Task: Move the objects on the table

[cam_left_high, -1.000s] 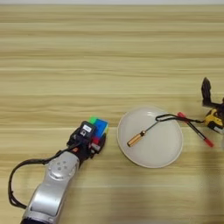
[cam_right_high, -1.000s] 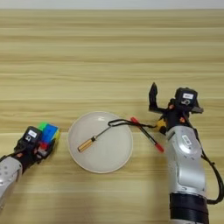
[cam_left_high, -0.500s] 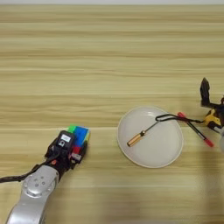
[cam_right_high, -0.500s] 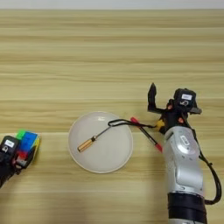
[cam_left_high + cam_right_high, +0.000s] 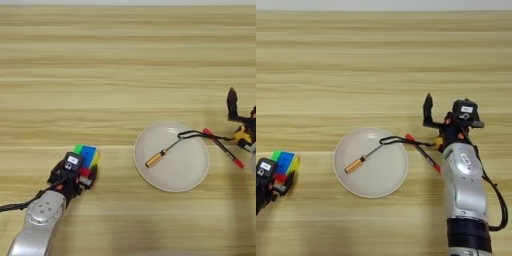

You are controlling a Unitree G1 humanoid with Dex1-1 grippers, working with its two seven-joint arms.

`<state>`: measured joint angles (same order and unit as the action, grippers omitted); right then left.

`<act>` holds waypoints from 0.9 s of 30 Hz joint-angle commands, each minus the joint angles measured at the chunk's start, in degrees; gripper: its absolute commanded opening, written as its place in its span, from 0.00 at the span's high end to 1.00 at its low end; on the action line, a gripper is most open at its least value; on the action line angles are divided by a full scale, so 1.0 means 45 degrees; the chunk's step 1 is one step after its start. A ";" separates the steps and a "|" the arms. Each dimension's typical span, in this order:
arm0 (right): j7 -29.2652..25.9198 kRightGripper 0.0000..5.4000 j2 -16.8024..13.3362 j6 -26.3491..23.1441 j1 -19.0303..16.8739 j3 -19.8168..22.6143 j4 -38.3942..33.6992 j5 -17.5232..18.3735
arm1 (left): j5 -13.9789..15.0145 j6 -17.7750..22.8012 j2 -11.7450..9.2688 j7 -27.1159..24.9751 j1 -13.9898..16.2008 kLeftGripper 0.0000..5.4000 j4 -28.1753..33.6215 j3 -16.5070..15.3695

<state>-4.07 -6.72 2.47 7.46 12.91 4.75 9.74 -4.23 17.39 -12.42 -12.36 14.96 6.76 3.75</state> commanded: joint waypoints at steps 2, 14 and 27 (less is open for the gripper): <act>-0.0078 0.00 -0.0169 0.0195 0.0111 0.0008 0.0167 -0.0053 | -0.0317 -0.0241 -0.0057 0.0234 0.0044 0.14 0.0182 0.0178; -0.0160 0.00 -0.0237 0.0296 0.0121 0.0081 0.0236 0.0047 | -0.0379 -0.0341 -0.0040 0.0512 0.0201 0.00 0.0734 0.0051; -0.0336 0.00 -0.0370 0.0427 0.0137 0.0226 0.0362 0.0170 | -0.0032 -0.2675 -0.0046 0.0480 -0.0252 0.00 0.1737 -0.0298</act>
<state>-5.36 -7.85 4.22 7.46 13.51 5.73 10.05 -5.26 7.36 -12.41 -9.54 14.70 13.36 2.86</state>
